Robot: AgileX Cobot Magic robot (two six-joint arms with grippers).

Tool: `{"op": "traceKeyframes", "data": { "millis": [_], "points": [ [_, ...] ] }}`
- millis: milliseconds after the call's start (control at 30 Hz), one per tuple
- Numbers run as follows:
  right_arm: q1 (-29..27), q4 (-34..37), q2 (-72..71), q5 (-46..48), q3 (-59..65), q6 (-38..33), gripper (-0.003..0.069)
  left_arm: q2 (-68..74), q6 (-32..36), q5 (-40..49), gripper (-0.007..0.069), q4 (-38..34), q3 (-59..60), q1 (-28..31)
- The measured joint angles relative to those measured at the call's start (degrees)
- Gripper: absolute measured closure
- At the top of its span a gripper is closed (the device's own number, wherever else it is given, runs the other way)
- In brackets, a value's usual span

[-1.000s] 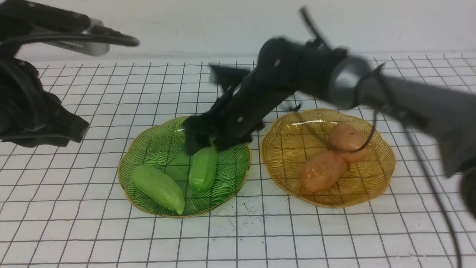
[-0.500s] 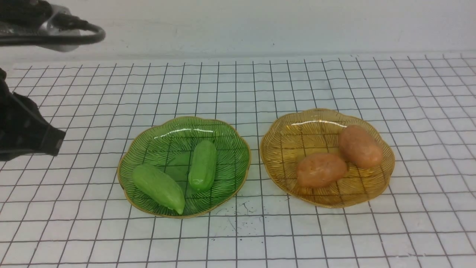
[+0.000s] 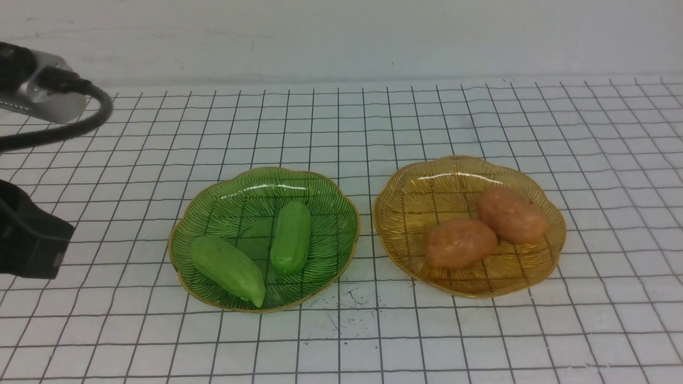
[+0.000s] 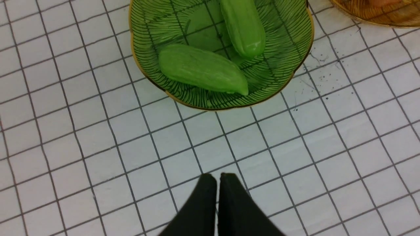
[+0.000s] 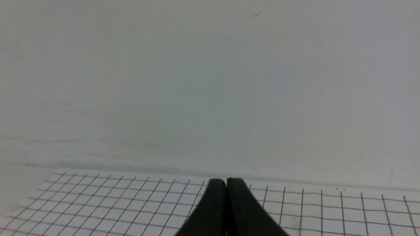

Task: Put different types of vegetables on the plate.

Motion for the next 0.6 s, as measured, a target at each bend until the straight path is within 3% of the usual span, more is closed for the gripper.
{"op": "traceKeyframes", "data": {
  "millis": [133,267,400,600],
  "points": [
    [0.0,-14.7,-13.8,-15.8,22.3,11.6,0.0673,-2.7,0.0,-0.5,0.0632,0.0,0.0,0.0],
    [0.0,-26.0,-26.8,-25.6,35.0,21.9,0.0673,-5.2,0.1,-0.6,0.0632,0.0,0.0,0.0],
    [0.0,-30.1,-35.8,-27.2,40.5,28.7,0.0673,-7.0,0.1,-0.7,0.0632,-0.1,0.0,0.0],
    [0.0,-32.7,-43.6,-27.2,43.7,30.8,0.0673,-10.7,0.1,-1.3,0.0632,-0.1,0.0,0.0]
  ]
}}
